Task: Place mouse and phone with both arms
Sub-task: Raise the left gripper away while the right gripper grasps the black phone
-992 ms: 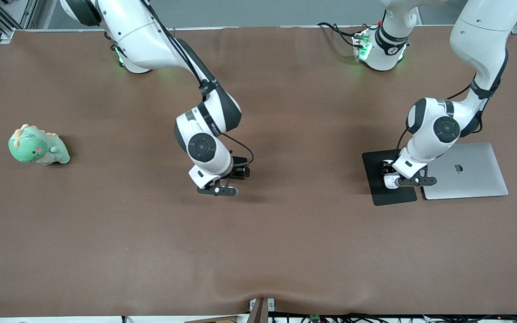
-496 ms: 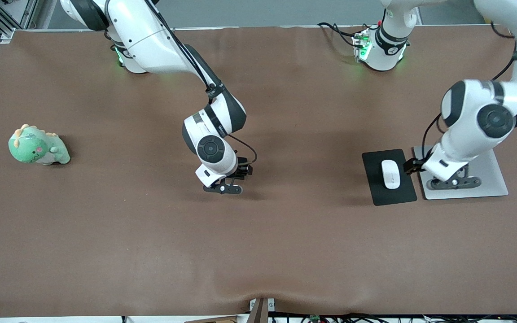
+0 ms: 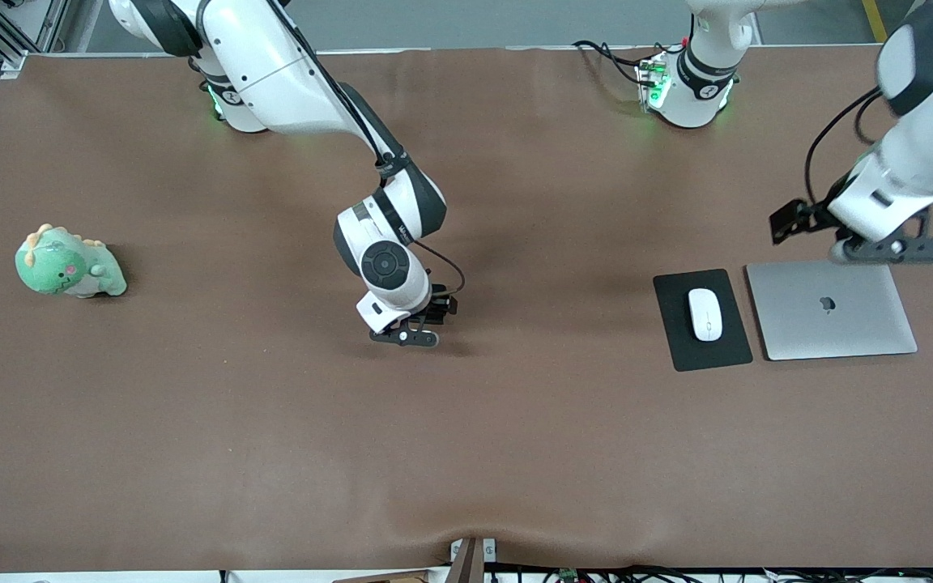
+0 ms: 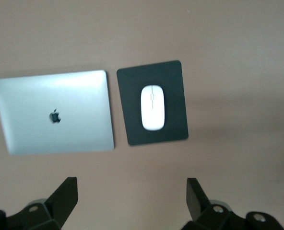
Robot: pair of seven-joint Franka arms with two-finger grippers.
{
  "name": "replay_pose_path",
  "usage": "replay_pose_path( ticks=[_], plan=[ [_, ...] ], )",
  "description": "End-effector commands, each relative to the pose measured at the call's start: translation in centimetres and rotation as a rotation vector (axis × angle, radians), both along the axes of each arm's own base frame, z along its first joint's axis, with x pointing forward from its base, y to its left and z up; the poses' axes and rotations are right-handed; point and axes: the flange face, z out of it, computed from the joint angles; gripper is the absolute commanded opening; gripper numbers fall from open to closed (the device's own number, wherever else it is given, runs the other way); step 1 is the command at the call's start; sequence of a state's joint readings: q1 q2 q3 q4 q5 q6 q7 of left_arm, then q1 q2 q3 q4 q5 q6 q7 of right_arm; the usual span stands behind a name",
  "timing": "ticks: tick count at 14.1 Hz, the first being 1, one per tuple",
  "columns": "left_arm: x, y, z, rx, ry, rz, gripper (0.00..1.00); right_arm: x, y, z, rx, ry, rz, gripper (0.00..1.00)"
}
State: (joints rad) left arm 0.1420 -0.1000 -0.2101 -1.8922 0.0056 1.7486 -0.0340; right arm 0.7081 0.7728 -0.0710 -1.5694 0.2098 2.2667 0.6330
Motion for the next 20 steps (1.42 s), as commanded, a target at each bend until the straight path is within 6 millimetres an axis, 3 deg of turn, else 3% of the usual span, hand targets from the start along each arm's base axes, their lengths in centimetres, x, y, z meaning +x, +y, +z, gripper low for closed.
replay_pose_path(
  ticks=[1,6,9,15,16,17,18,20],
  plan=[
    [0.0,0.0,5.0,-0.052,0.012,-0.005,1.0,-0.7,0.6,-1.1,-0.007,-0.005,-0.013,0.93],
    [0.2,-0.2,8.3,-0.089,-0.004,-0.001,1.0,0.4,0.5,0.4,0.004,-0.015,-0.052,1.0],
    [0.5,-1.3,7.6,-0.088,0.01,-0.028,1.0,0.0,0.8,-0.1,0.005,-0.015,-0.053,1.0],
    [0.6,-0.6,7.5,-0.09,0.012,-0.023,1.0,-1.0,1.6,-1.2,-0.005,-0.014,-0.029,1.0],
    [0.7,-0.6,7.4,-0.089,0.014,-0.023,1.0,-0.9,1.5,-1.1,-0.003,-0.016,-0.023,0.85],
    [0.7,-0.4,7.5,-0.089,0.011,-0.02,1.0,-0.9,1.5,-1.1,-0.005,-0.013,-0.022,0.55],
    [0.7,-0.2,7.5,-0.089,0.011,-0.015,1.0,-0.9,1.5,-1.0,-0.006,-0.014,-0.022,0.33],
    [0.8,-0.1,7.4,-0.087,0.009,-0.013,1.0,-0.1,0.9,-0.3,-0.002,-0.018,-0.039,0.06]
  ],
)
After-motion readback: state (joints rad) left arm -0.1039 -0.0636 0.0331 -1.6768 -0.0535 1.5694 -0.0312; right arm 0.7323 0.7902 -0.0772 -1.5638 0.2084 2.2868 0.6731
